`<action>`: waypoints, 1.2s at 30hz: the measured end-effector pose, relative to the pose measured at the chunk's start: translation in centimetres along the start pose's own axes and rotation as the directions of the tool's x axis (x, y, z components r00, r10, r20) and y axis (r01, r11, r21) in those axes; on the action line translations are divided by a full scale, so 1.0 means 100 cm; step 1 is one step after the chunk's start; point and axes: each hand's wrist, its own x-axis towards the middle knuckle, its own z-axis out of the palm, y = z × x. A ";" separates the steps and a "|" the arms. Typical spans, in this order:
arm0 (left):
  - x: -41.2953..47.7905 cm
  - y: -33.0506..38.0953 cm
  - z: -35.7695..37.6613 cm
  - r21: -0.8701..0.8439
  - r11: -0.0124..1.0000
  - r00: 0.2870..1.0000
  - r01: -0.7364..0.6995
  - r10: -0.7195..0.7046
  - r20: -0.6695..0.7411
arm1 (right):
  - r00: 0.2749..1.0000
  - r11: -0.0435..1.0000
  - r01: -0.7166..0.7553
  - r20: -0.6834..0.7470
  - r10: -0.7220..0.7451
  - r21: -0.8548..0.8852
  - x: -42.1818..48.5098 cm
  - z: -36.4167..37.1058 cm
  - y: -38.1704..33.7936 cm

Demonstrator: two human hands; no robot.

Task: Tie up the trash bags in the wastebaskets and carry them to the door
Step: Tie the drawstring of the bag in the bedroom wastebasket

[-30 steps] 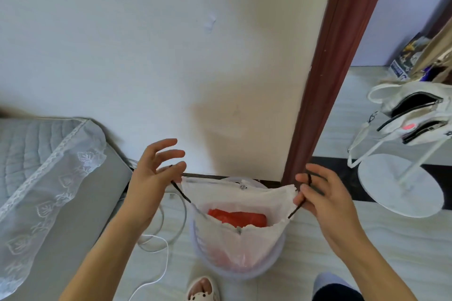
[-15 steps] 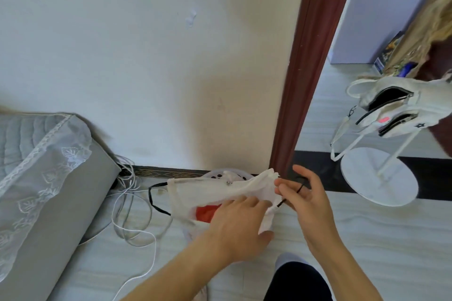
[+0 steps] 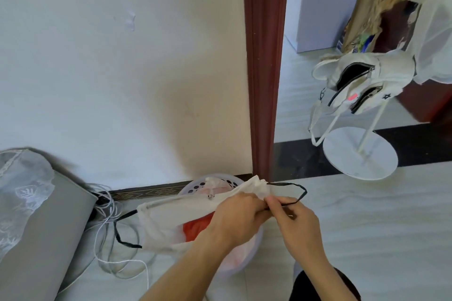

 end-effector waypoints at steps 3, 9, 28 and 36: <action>0.000 -0.005 -0.004 0.038 0.998 0.999 0.052 -0.051 -0.019 | 0.999 1.000 0.024 -0.043 -0.024 -0.019 0.002 0.001 0.005; -0.015 -0.019 -0.003 0.082 0.980 0.977 0.182 -0.189 0.094 | 0.971 0.995 0.042 -0.237 -0.020 0.087 0.028 -0.022 -0.018; 0.004 -0.016 -0.019 -0.025 0.997 0.992 0.075 -0.077 -0.095 | 0.996 0.998 -0.069 -0.054 0.069 -0.001 0.007 0.007 0.000; 0.018 -0.020 -0.024 0.024 0.997 0.987 0.074 -0.070 -0.144 | 0.997 0.997 0.043 -0.064 -0.047 -0.060 0.020 0.008 -0.012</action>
